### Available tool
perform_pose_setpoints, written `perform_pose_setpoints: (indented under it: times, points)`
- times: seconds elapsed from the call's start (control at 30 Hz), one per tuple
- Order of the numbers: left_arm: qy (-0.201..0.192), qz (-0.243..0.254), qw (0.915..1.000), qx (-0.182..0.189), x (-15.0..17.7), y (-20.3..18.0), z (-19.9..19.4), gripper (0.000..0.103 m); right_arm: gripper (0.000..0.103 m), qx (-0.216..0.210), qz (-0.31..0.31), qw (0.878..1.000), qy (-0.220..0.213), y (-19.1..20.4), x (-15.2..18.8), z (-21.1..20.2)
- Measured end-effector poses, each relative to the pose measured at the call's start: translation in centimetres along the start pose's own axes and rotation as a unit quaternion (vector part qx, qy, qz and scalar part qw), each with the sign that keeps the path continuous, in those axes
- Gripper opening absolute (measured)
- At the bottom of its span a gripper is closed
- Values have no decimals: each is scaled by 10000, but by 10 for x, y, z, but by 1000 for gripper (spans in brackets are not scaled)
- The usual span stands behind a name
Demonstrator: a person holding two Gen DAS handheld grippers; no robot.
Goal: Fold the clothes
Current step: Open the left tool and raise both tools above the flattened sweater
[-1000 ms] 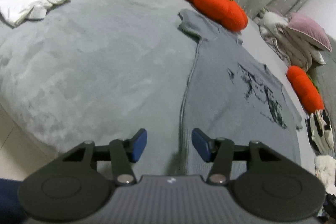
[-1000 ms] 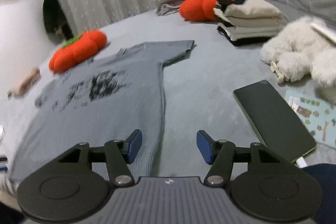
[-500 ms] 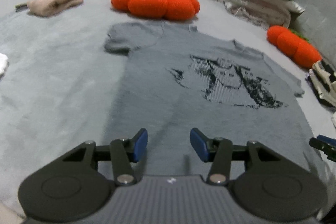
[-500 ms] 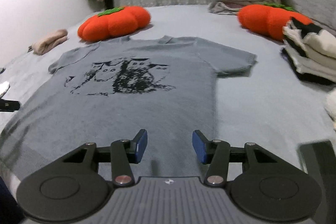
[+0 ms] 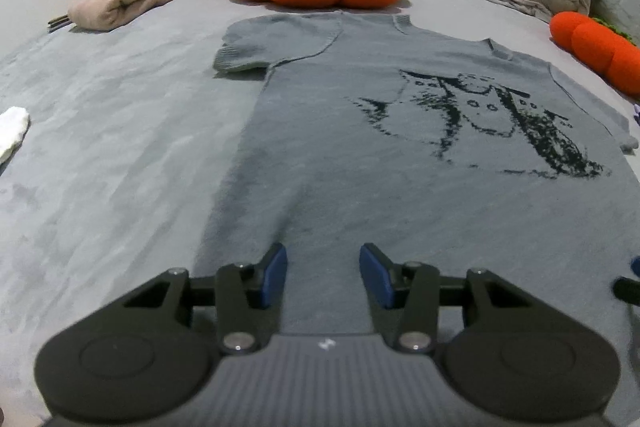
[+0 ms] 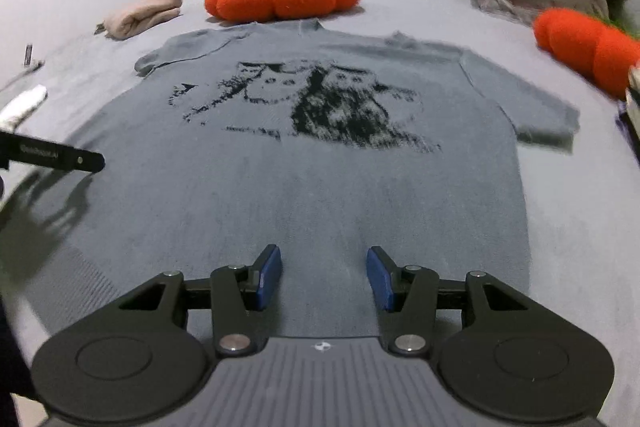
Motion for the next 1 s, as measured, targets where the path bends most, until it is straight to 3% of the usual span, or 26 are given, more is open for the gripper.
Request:
perform_pose_setpoints:
  times: [0.23,0.37,0.47,0.53,0.6,0.73,0.87,1.0]
  points:
    - [-80,172,9998,41,15,13,-16,44,49,-35,286,9994,187,-14,39,-52]
    - [60,208,9997,63,12,17,-19,44,49,-77,278,9994,195,-9,50,-70]
    - [109,86,9999,40,-6,17,-15,41,49,-230,-26,9997,28,-3,43,-69]
    - [-126,188,9997,67,-13,10,-18,42,49,-425,166,9985,-317,-9,34,-75]
    - [-249,253,9993,139,-18,4,-19,44,49,-337,272,9971,-622,-18,24,-79]
    - [76,260,9992,287,-27,-9,0,43,49,131,641,9970,-414,-50,9,-60]
    - [29,384,9985,398,-45,-26,18,44,49,342,1023,9935,-373,-76,-9,-40]
    - [155,363,9972,627,-57,-46,50,44,49,314,118,9987,-386,-67,-31,-10]
Point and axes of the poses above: each gripper's, at about its wrist camera, not at the fingertips, and z roughly the way its jaws point, y to its left, x to its underside, the point moved 1 cm from there along z, roughly the way its jaws point, and after that the axes turned 10 degrees about -y, right-handed, at the moved point
